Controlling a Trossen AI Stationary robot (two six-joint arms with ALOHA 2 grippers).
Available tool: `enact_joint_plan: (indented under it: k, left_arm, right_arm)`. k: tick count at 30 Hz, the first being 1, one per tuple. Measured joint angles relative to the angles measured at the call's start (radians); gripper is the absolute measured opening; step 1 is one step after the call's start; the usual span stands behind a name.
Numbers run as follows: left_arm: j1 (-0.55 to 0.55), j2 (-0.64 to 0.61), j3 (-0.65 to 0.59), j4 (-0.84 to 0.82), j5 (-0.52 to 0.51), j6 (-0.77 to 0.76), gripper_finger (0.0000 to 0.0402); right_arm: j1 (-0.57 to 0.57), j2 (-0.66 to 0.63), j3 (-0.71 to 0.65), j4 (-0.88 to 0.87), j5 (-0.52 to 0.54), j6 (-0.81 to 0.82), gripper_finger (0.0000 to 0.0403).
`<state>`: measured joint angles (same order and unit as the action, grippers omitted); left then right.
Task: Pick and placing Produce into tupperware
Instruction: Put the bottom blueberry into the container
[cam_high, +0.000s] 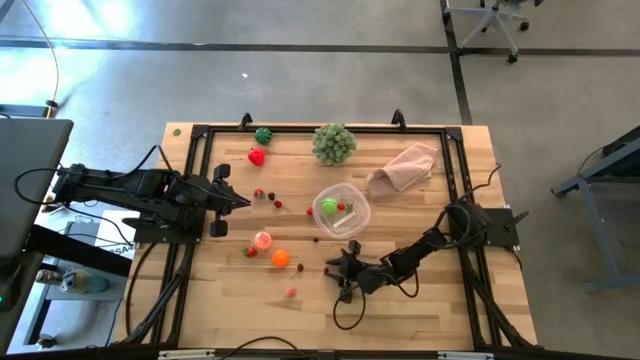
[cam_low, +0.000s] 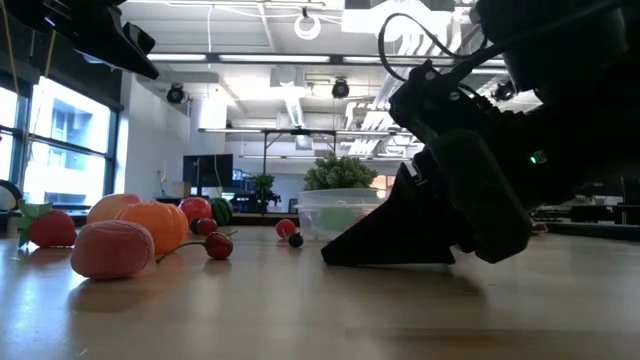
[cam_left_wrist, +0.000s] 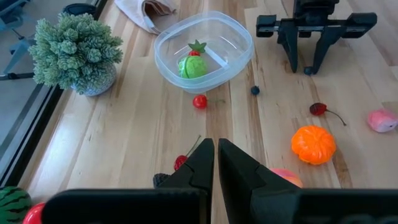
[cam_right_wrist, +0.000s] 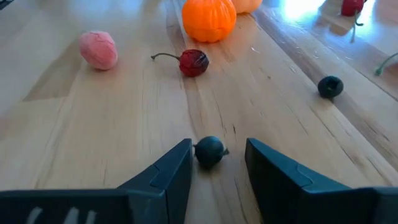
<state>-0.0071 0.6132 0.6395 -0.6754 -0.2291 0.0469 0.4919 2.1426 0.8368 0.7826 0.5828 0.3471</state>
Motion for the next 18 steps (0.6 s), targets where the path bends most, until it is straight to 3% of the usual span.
enact_joint_plan:
  k: [18]
  left_arm:
    - [0.000,0.000,0.000,0.000,0.000,0.000,0.0014]
  right_arm:
    - [0.000,-0.002,0.000,-0.012,-0.030,0.014,0.0096]
